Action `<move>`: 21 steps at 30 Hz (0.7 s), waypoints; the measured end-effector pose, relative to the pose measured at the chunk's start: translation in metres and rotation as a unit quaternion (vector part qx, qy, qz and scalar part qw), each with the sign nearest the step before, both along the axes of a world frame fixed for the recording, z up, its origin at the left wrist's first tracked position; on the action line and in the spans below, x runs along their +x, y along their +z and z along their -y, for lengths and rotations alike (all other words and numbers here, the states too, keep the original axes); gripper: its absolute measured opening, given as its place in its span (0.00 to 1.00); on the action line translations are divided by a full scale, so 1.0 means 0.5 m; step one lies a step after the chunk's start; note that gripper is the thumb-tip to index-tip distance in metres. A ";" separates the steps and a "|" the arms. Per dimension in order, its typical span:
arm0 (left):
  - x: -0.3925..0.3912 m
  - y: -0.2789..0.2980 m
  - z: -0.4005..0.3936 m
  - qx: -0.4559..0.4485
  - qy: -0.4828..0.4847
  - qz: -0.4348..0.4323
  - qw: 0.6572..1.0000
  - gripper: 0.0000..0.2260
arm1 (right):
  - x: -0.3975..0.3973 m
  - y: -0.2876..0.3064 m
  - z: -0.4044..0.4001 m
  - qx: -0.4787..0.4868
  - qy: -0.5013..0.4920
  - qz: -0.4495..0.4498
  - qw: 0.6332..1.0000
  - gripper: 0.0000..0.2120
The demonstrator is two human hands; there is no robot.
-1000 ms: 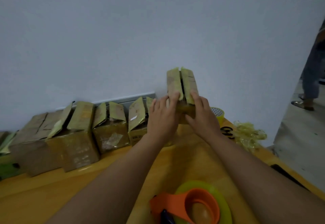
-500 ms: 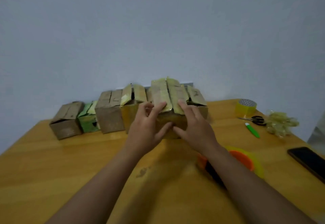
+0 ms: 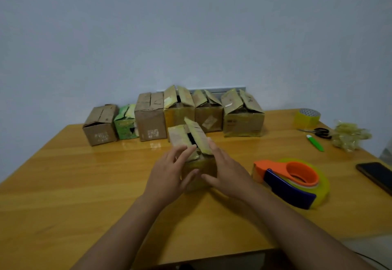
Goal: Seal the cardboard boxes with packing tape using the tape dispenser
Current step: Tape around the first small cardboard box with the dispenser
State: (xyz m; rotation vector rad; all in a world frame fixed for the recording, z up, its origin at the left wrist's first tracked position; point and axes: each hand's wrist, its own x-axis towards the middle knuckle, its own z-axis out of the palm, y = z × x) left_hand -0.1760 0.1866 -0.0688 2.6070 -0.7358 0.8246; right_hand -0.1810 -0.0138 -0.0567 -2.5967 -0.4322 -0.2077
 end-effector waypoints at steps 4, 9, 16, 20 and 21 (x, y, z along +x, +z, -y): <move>0.004 -0.001 0.038 -0.011 0.023 0.009 1.000 0.30 | -0.004 0.011 0.021 -0.003 0.024 -0.022 0.999 0.42; -0.001 0.007 0.079 -0.059 0.047 -0.026 0.997 0.34 | 0.021 0.010 0.041 0.014 0.043 -0.060 0.997 0.44; 0.004 0.037 0.057 -0.120 -0.045 -0.063 0.990 0.19 | 0.054 0.021 0.050 -0.058 -0.004 0.003 0.998 0.47; 0.052 0.061 0.036 0.071 -0.021 0.008 0.997 0.20 | 0.085 0.033 0.072 -0.034 0.055 -0.005 0.998 0.43; 0.064 0.068 0.034 0.116 -0.015 -0.005 0.993 0.24 | 0.095 0.039 0.082 -0.025 0.078 -0.025 0.996 0.43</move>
